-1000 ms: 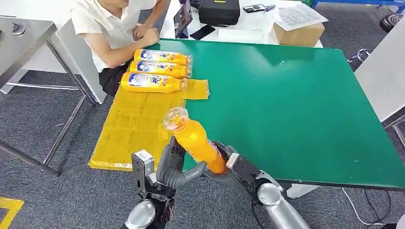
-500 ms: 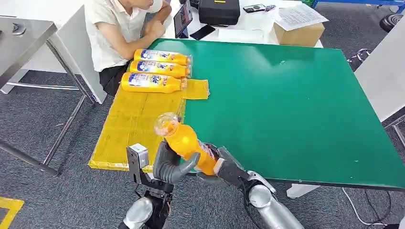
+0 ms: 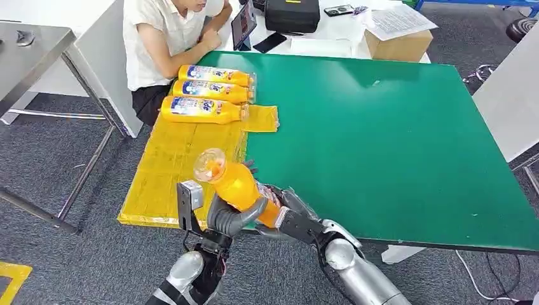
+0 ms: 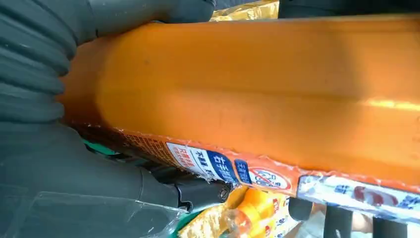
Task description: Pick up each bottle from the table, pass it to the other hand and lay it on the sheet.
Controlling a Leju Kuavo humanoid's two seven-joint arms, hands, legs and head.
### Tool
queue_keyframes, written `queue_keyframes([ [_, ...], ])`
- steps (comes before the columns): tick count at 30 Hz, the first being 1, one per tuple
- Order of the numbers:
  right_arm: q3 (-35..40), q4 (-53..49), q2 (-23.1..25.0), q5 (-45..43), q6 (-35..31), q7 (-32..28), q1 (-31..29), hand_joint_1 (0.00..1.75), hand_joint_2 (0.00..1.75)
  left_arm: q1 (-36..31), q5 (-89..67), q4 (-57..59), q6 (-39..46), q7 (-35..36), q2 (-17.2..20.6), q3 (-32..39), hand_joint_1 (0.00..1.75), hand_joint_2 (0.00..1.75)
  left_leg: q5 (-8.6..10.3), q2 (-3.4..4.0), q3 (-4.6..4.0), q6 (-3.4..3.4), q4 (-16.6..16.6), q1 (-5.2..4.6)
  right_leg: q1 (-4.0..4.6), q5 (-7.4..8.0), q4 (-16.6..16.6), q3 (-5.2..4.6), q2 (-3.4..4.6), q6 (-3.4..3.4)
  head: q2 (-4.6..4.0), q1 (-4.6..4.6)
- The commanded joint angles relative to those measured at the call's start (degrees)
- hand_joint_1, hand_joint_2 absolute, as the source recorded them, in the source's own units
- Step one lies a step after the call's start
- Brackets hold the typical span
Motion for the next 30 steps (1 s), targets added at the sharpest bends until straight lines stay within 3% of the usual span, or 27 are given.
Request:
queue_keyframes([
  [1, 5.9, -0.3, 1.0, -1.3, 1.6, -1.1, -2.0, 0.0, 1.75, 0.2, 0.1, -2.7, -1.5, -1.5, 1.1, -1.2, 1.75, 1.75, -0.11, 0.17, 0.17, -0.11, 0.0, 0.04, 0.04, -0.05, 0.0, 0.11, 0.21, -0.11, 0.0, 0.0],
  [13, 5.5, -1.6, 1.7, -1.2, -0.2, -2.4, 1.1, 0.0, 1.75, 1.6, -1.2, -7.9, 0.0, -3.8, 1.4, 1.9, 1.75, 1.75, -0.14, 0.06, 0.3, -0.17, 0.0, 0.08, 0.07, -0.12, 0.0, 0.25, 0.12, -0.18, 0.0, -0.02],
  [15, 4.9, -2.3, 2.1, 0.2, -2.8, -3.8, 3.3, 0.0, 1.75, 1.3, -4.1, -7.3, 4.7, -3.3, 1.9, 3.1, 1.75, 1.75, -0.12, 0.01, 0.24, -0.14, 0.0, 0.08, 0.07, -0.11, 0.0, 0.21, 0.06, -0.15, 0.0, -0.02],
  [16, 4.6, -2.5, 2.2, 1.1, -4.3, -4.1, 4.3, 0.0, 1.75, 0.7, -7.8, -6.2, 8.6, -4.0, 2.3, 3.0, 1.75, 1.75, -0.16, 0.0, 0.36, -0.18, -0.1, 0.11, 0.1, -0.15, 0.0, 0.32, 0.06, -0.19, 0.0, -0.02],
  [17, 3.2, -3.4, 2.8, 2.6, -7.8, -4.9, 6.3, 0.0, 1.75, -1.1, -20.3, -2.7, 20.2, -9.0, 2.5, 2.9, 1.75, 1.75, -0.08, -0.06, 0.22, -0.13, 0.0, 0.1, 0.09, -0.09, -0.1, 0.21, -0.02, -0.13, 0.0, -0.02],
  [19, 1.3, -4.8, 4.1, 4.2, -12.1, -6.0, 7.8, 0.0, 1.75, -2.3, -32.4, -0.7, 28.2, -13.5, 2.1, 4.5, 1.75, 1.75, -0.04, -0.18, 0.25, -0.12, -0.1, 0.09, 0.08, -0.1, -0.1, 0.26, -0.14, -0.13, 0.0, 0.0],
  [20, -0.3, -5.8, 4.9, 4.8, -15.3, -6.4, 8.5, 0.0, 1.75, -2.7, -38.1, -0.4, 29.5, -12.3, 3.2, 4.3, 1.75, 1.75, -0.07, -0.17, 0.32, -0.15, -0.1, 0.09, 0.08, -0.13, -0.1, 0.32, -0.12, -0.16, 0.0, 0.02],
  [22, -4.0, -8.2, 6.9, 5.3, -22.9, -8.0, 9.3, 0.0, 1.75, -0.7, -62.6, -1.7, 29.8, -9.4, 1.2, 12.3, 1.75, 1.75, -0.07, 0.0, 0.2, -0.14, 0.0, 0.06, 0.05, -0.09, 0.0, 0.1, 0.04, -0.15, 0.0, 0.0],
  [23, -6.6, -10.4, 7.8, 3.7, -25.9, -9.7, 9.6, 0.0, 1.75, -1.1, -67.4, -2.1, 29.8, -7.2, 2.7, 11.8, 1.75, 1.75, -0.12, 0.06, 0.3, -0.18, 0.0, 0.12, 0.11, -0.11, 0.0, 0.18, 0.13, -0.2, 0.0, 0.02],
  [26, -7.0, -11.4, 7.6, 3.4, -25.1, -8.9, 9.3, 0.0, 1.75, -1.2, -67.3, -2.4, 29.6, -6.8, 3.0, 11.7, 1.75, 1.75, -0.06, -0.05, 0.09, -0.12, 0.0, 0.07, 0.04, -0.09, 0.1, 0.04, -0.04, -0.13, 0.0, 0.0],
  [28, -12.3, -14.1, 9.3, -7.3, -22.1, -10.6, 10.9, 0.0, 1.75, -2.0, -72.5, -2.3, 29.8, -5.9, 3.2, 12.7, 1.75, 1.75, -0.06, 0.08, 0.12, -0.09, 0.0, 0.06, 0.03, -0.05, 0.0, 0.05, 0.06, -0.11, 0.0, 0.0],
  [29, -16.3, -16.6, 9.8, -8.7, -24.9, -11.9, 11.4, 0.0, 0.0, -3.3, -70.9, -1.1, 29.3, -5.0, 3.6, 12.2, 1.68, 1.75, -0.08, 0.07, 0.19, -0.13, 0.0, 0.09, 0.06, -0.06, 0.0, 0.1, 0.06, -0.16, 0.0, 0.0],
  [30, -19.5, -18.8, 10.1, -10.9, -25.8, -12.2, 11.8, 0.0, 0.0, -4.3, -68.9, -0.7, 27.8, -4.2, 4.2, 11.8, 1.68, 1.75, 0.01, -0.03, 0.01, -0.08, 0.0, 0.02, 0.0, -0.04, 0.0, -0.08, -0.11, -0.11, 0.0, 0.0],
])
